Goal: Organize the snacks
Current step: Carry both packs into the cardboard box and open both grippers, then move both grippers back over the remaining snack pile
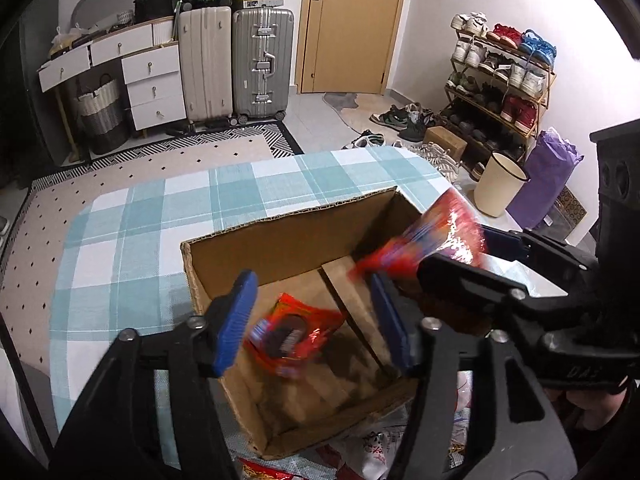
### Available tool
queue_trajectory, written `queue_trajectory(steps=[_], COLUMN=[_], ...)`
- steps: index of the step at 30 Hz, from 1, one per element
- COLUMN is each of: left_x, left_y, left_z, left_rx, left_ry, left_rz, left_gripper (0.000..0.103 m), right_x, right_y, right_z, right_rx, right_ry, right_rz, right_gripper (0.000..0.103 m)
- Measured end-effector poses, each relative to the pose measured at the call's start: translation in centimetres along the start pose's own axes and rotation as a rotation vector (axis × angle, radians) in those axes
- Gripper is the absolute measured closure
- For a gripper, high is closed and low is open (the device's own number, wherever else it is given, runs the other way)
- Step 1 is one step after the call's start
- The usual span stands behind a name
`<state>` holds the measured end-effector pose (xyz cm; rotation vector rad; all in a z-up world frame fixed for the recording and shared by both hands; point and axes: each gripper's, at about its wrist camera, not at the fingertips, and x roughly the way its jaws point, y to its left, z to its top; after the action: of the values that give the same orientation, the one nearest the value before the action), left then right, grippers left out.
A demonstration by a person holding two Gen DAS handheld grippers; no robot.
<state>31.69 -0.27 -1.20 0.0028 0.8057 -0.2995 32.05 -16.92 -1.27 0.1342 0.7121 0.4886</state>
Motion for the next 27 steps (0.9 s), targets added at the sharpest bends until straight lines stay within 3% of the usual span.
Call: queue_trajectory(steps=[13, 17, 27], left_x=[-5.3, -7.7, -13.7], left_y=[-0.2, -0.6, -2.2], left_z=[-1.0, -2.1, -5.1], left_rx=[-0.008, -0.006, -0.018], left_ry=[-0.053, -0.073, -0.111], left_rz=[0.04, 0.062, 0.096], left_gripper=[0.036, 0.03, 0.022], right_x=[-4.3, -6.4, -11.7], right_y=[0.5, 1.3, 4.4], right_z=[0.1, -0.1, -3.0], right_rx=[-0.001, -0.008, -0.034], right_ry=[-0.061, -0.08, -0.104], right_rz=[-0.015, -0.011, -0.006], right_gripper=[0.035, 0.035, 0.035])
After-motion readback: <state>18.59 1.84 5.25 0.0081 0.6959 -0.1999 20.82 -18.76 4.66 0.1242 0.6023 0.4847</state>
